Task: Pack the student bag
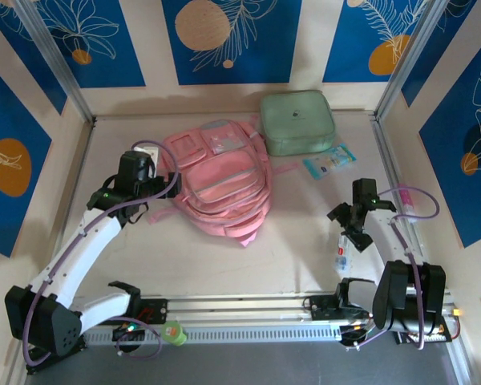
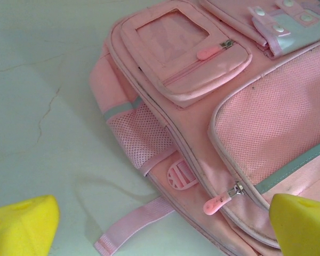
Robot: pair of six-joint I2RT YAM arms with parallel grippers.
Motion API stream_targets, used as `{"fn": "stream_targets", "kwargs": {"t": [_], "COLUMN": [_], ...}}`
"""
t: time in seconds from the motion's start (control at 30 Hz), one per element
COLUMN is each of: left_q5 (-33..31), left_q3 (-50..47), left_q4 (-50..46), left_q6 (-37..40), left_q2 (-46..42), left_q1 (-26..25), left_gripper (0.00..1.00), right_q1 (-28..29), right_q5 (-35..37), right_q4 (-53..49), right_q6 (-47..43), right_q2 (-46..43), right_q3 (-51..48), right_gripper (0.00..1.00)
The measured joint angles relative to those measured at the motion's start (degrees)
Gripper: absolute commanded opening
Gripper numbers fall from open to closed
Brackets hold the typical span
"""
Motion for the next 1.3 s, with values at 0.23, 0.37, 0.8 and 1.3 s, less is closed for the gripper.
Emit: {"fn": "stream_targets", "kwargs": {"t": [0.23, 0.37, 0.8, 1.3], "left_q5": [0.87, 0.87, 0.87, 0.87], "left_q3": [0.0, 0.0, -0.11, -0.11], "left_q4": [0.17, 0.15, 0.15, 0.15], "left_q6": [0.02, 0.02, 0.02, 0.04], "left_q2": [0.0, 0.0, -0.02, 0.0], "left_q1": [0.07, 0.07, 0.11, 0.11], "left_gripper": [1.0, 1.0, 1.0, 1.0], "right_q1": [4.07, 9.18, 20.9, 21.44], "right_q5": [0.81, 0.81, 2.34, -3.1], "right_q4": [-2.6, -4.0, -7.06, -5.79], "right_q6": [5.44, 8.52, 14.6, 12.94], "right_q2": [0.17, 0.96, 5.64, 7.96], "right_q3": [-2.01, -2.1, -0.35, -2.05], "right_gripper": [0.95, 0.93, 0.8, 0.67]}}
